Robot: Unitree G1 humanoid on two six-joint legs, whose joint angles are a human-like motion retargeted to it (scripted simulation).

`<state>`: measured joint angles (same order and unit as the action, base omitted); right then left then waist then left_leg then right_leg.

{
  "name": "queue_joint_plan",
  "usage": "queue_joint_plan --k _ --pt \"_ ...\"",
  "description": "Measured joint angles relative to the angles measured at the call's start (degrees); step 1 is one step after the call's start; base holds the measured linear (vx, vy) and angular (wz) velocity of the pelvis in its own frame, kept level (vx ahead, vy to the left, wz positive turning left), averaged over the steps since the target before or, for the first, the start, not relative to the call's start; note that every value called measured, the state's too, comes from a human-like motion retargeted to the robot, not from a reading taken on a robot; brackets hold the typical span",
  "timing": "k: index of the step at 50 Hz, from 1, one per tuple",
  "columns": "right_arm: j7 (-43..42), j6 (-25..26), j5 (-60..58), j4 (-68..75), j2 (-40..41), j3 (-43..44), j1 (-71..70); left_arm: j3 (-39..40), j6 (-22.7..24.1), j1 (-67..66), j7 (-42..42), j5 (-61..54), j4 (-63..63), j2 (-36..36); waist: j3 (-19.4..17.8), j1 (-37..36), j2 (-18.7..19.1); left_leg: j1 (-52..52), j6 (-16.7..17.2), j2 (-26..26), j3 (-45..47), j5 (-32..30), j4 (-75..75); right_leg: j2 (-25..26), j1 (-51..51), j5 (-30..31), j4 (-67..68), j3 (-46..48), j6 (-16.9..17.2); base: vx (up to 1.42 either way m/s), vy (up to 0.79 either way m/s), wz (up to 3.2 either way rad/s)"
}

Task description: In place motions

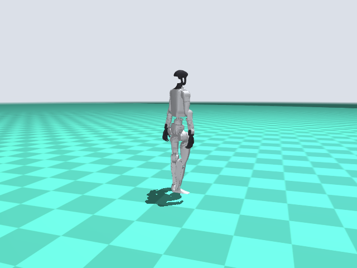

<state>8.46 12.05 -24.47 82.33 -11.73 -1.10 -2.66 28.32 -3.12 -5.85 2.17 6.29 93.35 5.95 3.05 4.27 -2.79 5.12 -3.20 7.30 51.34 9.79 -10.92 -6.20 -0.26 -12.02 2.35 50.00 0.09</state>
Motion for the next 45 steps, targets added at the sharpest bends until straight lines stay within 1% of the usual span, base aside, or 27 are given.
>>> queue_joint_plan --k 2,3,5,8,11,14,17,23,26,28,30,31,32,33,35,38,41,43,45 --pt "-0.2 -0.3 0.5 -0.9 0.4 0.4 -0.6 1.6 0.0 -1.1 -0.5 -0.7 0.5 -0.4 0.5 -0.5 0.1 -2.5 0.1 -0.3 2.9 -3.5 3.0 0.1 0.3 -0.3 0.4 1.4 0.5 0.27 -0.04 0.86" --pt "-0.2 -0.5 0.8 -1.3 0.5 0.8 -1.0 2.6 0.0 -1.6 -0.6 -1.1 0.5 -0.8 0.7 -1.0 0.6 -3.7 1.2 -0.5 3.8 -6.4 5.4 0.7 0.5 -0.5 0.6 2.1 0.7 0.29 -0.02 0.69" --pt "0.0 -0.9 1.1 -2.1 0.8 1.4 -1.4 4.8 -0.1 -2.9 -0.5 -1.8 0.2 -2.0 1.4 -1.7 2.2 -5.4 4.8 -1.0 6.8 -8.7 9.7 2.4 1.0 -0.9 1.0 3.3 1.3 0.34 -0.01 0.60" --pt "0.7 -1.2 1.6 -3.1 1.2 0.9 -2.0 8.8 -1.1 -3.7 0.3 -3.8 0.2 -4.4 3.2 -1.8 3.1 -3.5 3.2 -3.0 3.3 -9.6 12.4 2.3 0.8 -0.3 1.2 4.3 2.1 0.28 -0.04 0.45" --pt "-0.2 -1.3 3.9 -3.8 2.5 0.5 -2.5 10.1 -1.3 -3.3 0.9 -5.7 -0.1 -5.5 2.5 -2.5 2.8 -3.1 2.4 -4.0 1.6 -9.9 12.8 1.6 1.6 0.4 1.7 5.4 2.5 0.21 -0.08 0.37" --pt "0.8 -1.9 6.1 -3.8 3.2 -0.3 -3.2 8.5 -1.1 -2.6 1.5 -5.4 -1.4 -5.6 1.8 -3.3 2.5 -3.6 2.3 -4.7 0.8 -9.5 12.9 0.9 2.8 1.0 2.3 7.2 2.9 0.21 -0.09 0.50" --pt "3.1 -1.8 4.7 -4.7 3.8 -0.7 -3.1 6.4 -1.3 -1.6 2.0 -3.4 -2.7 -5.1 1.6 -4.4 2.4 -3.5 1.8 -5.5 -0.9 -9.0 13.1 0.3 3.7 1.6 3.0 8.5 3.4 0.29 -0.08 0.36" --pt "1.1 -3.5 0.8 -5.0 4.0 -2.1 -1.5 1.6 -0.8 -0.3 3.6 -0.3 -6.7 -3.7 2.4 -4.2 3.2 -3.2 1.0 -6.6 -5.2 -7.7 13.7 -0.7 5.5 3.4 5.8 12.0 4.4 0.33 -0.08 0.52" --pt "0.8 -3.6 -0.7 -4.1 3.6 -1.6 -0.5 -1.3 -0.7 1.1 4.5 1.5 -7.6 -2.8 2.4 -3.5 4.5 -3.0 0.8 -5.9 -7.9 -6.8 13.3 -2.0 6.2 5.7 10.1 13.0 3.7 0.32 -0.08 0.78" --pt "0.2 -3.5 -0.7 -3.0 3.1 -0.9 0.0 -3.3 -0.7 2.6 4.7 2.5 -7.3 -2.3 2.0 -3.2 6.1 -3.0 1.0 -4.5 -9.6 -6.5 12.9 -3.7 5.8 7.6 15.9 12.1 1.9 0.25 -0.07 0.88" --pt "-0.5 -3.3 -0.3 -1.5 2.7 -0.2 0.3 -4.9 -0.8 4.4 4.6 3.2 -6.3 -1.8 1.5 -2.6 7.7 -3.0 0.9 -3.3 -11.5 -6.5 12.7 -6.4 3.6 8.1 24.7 8.3 -1.4 0.22 -0.09 0.91" --pt "-0.9 -3.0 -0.1 -0.7 2.5 0.0 0.4 -5.4 -0.8 5.3 4.5 3.4 -5.6 -1.6 1.3 -2.0 8.0 -3.0 0.7 -3.3 -12.4 -6.6 12.7 -7.5 1.6 7.8 28.8 4.4 -1.2 0.17 -0.11 0.93" --pt "-1.2 -2.7 0.2 0.0 2.5 0.3 0.4 -5.8 -0.9 6.1 4.5 3.7 -5.0 -1.3 1.1 -1.5 8.1 -2.9 0.6 -3.4 -13.2 -6.8 12.8 -8.1 -0.9 7.3 32.7 -0.4 -0.5 0.11 -0.14 0.89" --pt "-1.5 -2.4 0.5 0.8 2.5 0.6 0.3 -6.3 -1.1 6.8 4.5 3.9 -4.4 -1.1 0.9 -1.0 7.9 -2.6 0.3 -3.8 -13.9 -6.9 12.9 -7.6 -4.4 6.3 36.2 -7.1 1.3 0.06 -0.16 0.84" --pt "-1.9 -1.8 1.3 1.7 2.7 1.0 0.3 -7.1 -1.2 7.6 4.5 4.1 -3.8 -0.9 0.4 0.1 8.2 -2.2 0.1 -3.7 -15.1 -7.4 13.1 -3.1 -8.7 4.4 38.4 -17.6 4.2 0.00 -0.20 0.82" --pt "-1.8 -1.8 2.2 1.7 3.2 1.2 0.3 -8.3 -1.0 7.8 4.8 4.2 -3.8 -0.6 -0.1 2.3 9.4 -0.9 -0.1 -2.7 -17.7 -8.2 13.3 2.4 -11.8 1.5 36.6 -24.1 4.8 -0.07 -0.23 0.76" --pt "-1.6 -2.2 2.1 1.0 3.8 0.9 0.5 -8.9 -0.9 7.4 5.2 5.1 -4.0 -0.5 -0.2 5.3 10.3 0.8 -0.3 -2.7 -21.0 -9.1 13.5 7.6 -14.5 -0.8 30.7 -31.1 5.6 -0.10 -0.22 0.90" --pt "-1.6 -2.4 1.9 0.7 4.0 0.5 0.7 -9.1 -0.9 7.1 5.1 5.9 -3.7 -0.4 -0.4 7.2 10.0 1.4 -0.3 -3.6 -23.2 -9.5 13.5 10.0 -15.2 -1.9 24.8 -36.4 6.4 -0.09 -0.17 1.07" --pt "-1.5 -2.6 1.8 0.8 4.0 0.3 1.1 -9.5 -1.0 6.9 4.9 6.2 -3.2 -0.5 -1.0 8.7 8.8 1.2 -0.5 -5.5 -25.3 -9.7 13.3 10.8 -14.1 -1.7 16.6 -40.1 5.9 -0.05 -0.13 1.22"
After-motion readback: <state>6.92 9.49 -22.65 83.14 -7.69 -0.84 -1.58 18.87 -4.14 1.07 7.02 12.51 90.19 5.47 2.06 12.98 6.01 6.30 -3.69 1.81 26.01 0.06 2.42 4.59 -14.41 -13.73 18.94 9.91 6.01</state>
